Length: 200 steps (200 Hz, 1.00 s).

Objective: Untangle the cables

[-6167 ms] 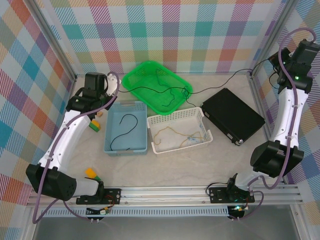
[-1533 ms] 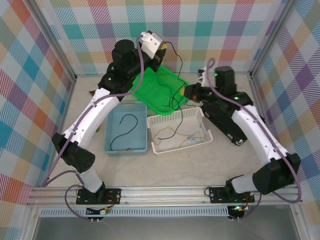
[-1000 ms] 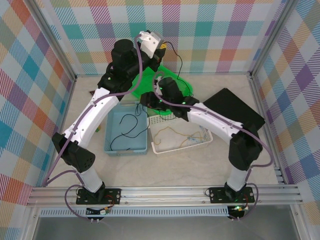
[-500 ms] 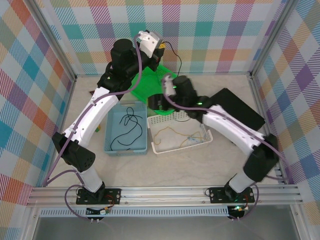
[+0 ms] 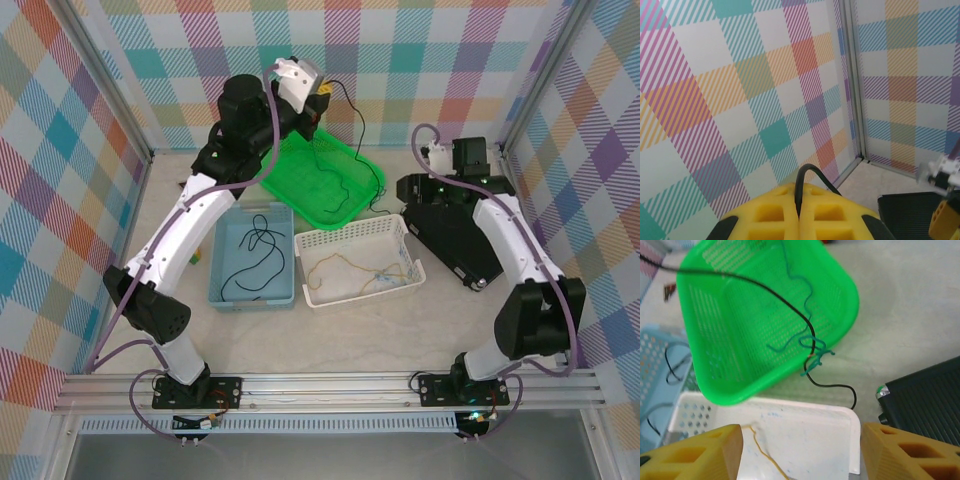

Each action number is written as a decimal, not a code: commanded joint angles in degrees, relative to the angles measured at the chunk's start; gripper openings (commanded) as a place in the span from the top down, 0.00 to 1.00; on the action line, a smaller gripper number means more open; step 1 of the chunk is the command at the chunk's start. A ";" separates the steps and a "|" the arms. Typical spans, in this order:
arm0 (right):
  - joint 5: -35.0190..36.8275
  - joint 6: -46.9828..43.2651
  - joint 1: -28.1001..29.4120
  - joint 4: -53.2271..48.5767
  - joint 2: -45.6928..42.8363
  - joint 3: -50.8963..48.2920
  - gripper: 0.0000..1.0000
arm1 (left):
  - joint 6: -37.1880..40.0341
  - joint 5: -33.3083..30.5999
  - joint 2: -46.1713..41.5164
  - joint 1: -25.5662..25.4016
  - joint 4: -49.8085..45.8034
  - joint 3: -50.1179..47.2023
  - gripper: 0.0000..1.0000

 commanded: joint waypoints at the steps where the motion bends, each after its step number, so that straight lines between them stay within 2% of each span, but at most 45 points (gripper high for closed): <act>1: -9.67 -12.43 -1.22 0.67 0.67 -1.97 0.37 | -1.68 1.51 -3.11 0.36 0.93 2.50 1.00; 34: -15.04 -14.63 -3.58 9.31 0.28 -5.99 0.37 | -3.63 2.27 -3.80 0.21 2.53 3.31 1.00; 117: -22.81 -13.14 -7.09 14.43 -1.80 -10.13 0.36 | -12.22 3.57 -1.20 -0.80 13.10 8.70 1.00; 160: -27.82 -21.31 -7.23 15.92 -2.76 -12.67 0.35 | -14.44 3.21 0.23 -1.68 16.00 12.02 1.00; 200: -36.55 -32.91 -6.02 22.34 -4.24 -16.24 0.34 | -14.42 3.39 0.72 -2.51 15.83 13.56 1.00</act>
